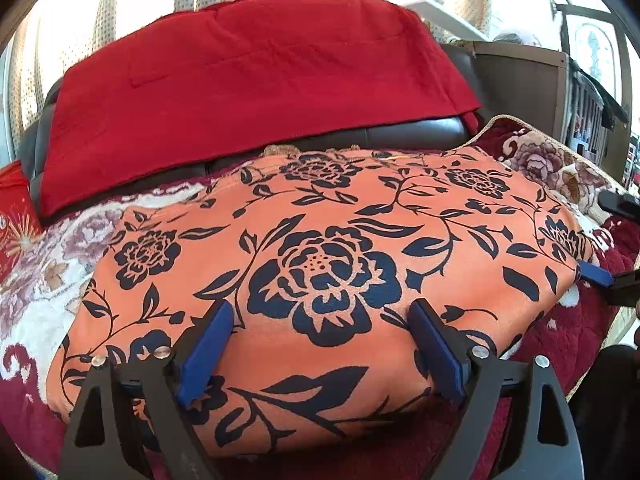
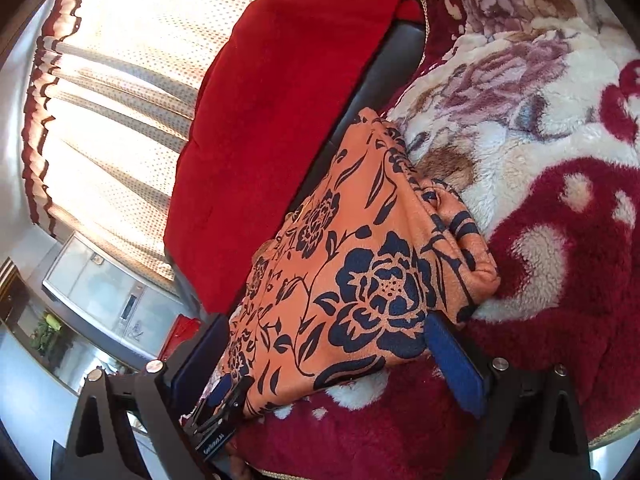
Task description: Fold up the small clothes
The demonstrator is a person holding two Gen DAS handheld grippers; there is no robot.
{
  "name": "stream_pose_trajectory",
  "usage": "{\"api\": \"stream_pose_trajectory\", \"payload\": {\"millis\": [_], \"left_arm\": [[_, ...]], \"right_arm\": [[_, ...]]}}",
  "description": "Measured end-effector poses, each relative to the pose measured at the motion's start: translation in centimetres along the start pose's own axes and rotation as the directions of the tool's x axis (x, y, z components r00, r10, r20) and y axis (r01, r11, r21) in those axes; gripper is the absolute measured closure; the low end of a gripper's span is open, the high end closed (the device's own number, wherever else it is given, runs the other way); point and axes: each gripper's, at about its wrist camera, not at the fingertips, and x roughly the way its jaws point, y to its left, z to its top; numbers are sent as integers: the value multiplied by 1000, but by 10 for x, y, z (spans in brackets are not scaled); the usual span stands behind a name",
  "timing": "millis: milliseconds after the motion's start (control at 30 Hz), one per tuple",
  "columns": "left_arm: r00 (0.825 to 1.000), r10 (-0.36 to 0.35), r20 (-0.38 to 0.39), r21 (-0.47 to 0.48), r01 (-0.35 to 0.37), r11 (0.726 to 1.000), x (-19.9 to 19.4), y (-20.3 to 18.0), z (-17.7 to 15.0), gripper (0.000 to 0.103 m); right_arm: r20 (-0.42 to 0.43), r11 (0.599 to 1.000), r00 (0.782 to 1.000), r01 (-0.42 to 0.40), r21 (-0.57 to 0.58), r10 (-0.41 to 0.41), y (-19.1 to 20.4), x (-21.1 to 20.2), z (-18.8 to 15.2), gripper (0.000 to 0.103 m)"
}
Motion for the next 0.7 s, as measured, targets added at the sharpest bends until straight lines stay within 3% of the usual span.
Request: {"api": "stream_pose_trajectory", "payload": {"millis": [233, 500, 600, 700], "left_arm": [[998, -15, -62, -91, 9, 996, -16, 8, 11, 13], [999, -12, 44, -139, 18, 990, -49, 22, 38, 13], [998, -20, 54, -173, 29, 984, -41, 24, 38, 13], [1000, -14, -14, -173, 11, 985, -11, 23, 23, 13]], "right_arm": [[-7, 1000, 1000, -24, 6, 24, -5, -6, 1, 4], [-3, 1000, 1000, -22, 1, 22, -4, -8, 0, 4], [-12, 1000, 1000, -12, -7, 11, -2, -5, 0, 4], [-13, 1000, 1000, -6, -13, 6, 0, -4, 0, 4]]}}
